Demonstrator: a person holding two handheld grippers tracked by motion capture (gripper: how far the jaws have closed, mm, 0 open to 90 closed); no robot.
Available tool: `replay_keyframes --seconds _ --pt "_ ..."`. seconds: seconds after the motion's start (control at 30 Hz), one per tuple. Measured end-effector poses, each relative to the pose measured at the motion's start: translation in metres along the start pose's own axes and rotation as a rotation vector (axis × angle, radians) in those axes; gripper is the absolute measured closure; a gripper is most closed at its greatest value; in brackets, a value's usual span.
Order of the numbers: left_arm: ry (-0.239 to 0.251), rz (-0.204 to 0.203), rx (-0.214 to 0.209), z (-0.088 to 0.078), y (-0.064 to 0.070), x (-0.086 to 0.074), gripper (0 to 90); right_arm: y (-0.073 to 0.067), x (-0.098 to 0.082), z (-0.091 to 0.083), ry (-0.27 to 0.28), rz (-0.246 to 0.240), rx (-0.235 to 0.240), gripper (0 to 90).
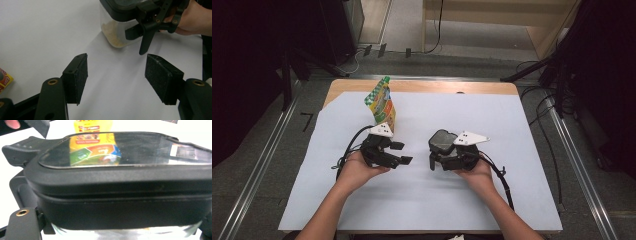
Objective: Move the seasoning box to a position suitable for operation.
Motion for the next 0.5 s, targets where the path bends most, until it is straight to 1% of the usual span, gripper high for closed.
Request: replay_keyframes --seconds 0.03,0.07,0.13,0.17,0.2,0.27,0.37,0.5 --pt "0.0 0.0 -0.002 0.0 0.0 0.0 35.8 -0.005 -0.001 0.003 -0.009 -0.007 0.011 15.7" --pt "-0.001 0.0 -0.001 0.0 0.0 0.0 35.8 -0.005 -0.001 0.003 -0.009 -0.007 0.011 15.7" --pt "-0.004 0.001 0.0 0.0 0.0 0.0 35.8 -0.011 -0.001 0.006 -0.019 -0.012 0.024 15.7" --pt "-0.005 0.003 -0.001 0.001 0.0 0.0 35.8 -0.016 -0.003 0.009 -0.03 -0.027 0.029 15.7" --pt "-0.005 0.003 -0.001 0.001 0.0 0.0 35.8 -0.018 -0.004 0.01 -0.033 -0.032 0.028 15.7" --pt "-0.007 0.004 -0.002 0.002 0.001 0.0 35.8 -0.019 -0.004 0.01 -0.03 -0.038 0.022 15.7" --pt "-0.013 0.007 -0.004 0.004 0.002 -0.001 35.9 -0.018 -0.004 0.01 -0.033 -0.03 0.022 15.7" --pt "-0.017 0.011 -0.006 0.004 0.003 0.0 35.9 -0.02 -0.007 0.007 -0.061 -0.043 0.014 15.7"
Point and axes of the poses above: each handheld gripper's, and its own axes: z roughly forward along the jaws, x roughly out of its top, y roughly to its right, the point moved 5 cm from there along z, roughly forward along the jaws, and after that the axes turned 2 degrees about -x, right-handed, at the moved point
